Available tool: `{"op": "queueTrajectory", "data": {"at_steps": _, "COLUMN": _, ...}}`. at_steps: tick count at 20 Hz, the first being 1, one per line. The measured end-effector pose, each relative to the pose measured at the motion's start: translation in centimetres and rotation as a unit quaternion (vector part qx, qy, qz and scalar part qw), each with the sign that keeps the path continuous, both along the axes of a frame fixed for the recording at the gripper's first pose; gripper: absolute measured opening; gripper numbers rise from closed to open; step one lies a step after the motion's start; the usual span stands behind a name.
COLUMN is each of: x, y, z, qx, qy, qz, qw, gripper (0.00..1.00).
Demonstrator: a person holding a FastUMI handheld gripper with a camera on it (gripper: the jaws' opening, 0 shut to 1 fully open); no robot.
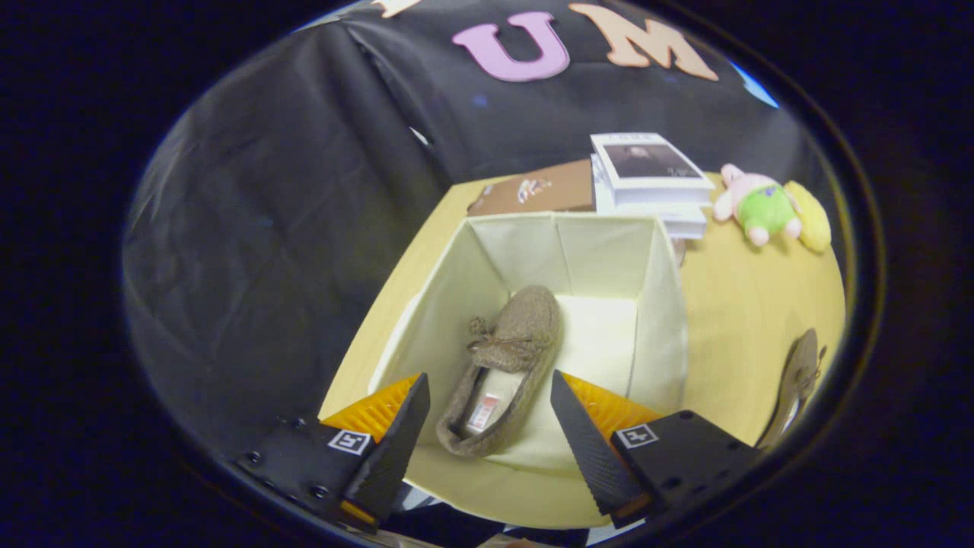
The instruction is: Open the storage box then place both shoes into the box .Put the left shoe in first, then the right shoe, with the right side of both shoes facing outward in a uniform manner.
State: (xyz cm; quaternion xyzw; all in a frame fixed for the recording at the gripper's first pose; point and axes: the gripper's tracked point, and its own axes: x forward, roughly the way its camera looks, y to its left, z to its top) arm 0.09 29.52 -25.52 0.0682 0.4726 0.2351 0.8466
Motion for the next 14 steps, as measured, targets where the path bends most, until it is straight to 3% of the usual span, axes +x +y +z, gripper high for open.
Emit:
{"op": "queueTrajectory", "data": {"at_steps": 5, "x": 0.5, "y": -5.1, "z": 3.5, "qx": -0.006, "qy": -0.095, "qz": 0.02, "qw": 0.995, "gripper": 1.0}}
{"op": "queueTrajectory", "data": {"at_steps": 14, "x": 0.7, "y": -17.6, "z": 4.4, "qx": -0.059, "qy": -0.149, "qz": -0.005, "qw": 0.987, "gripper": 1.0}}
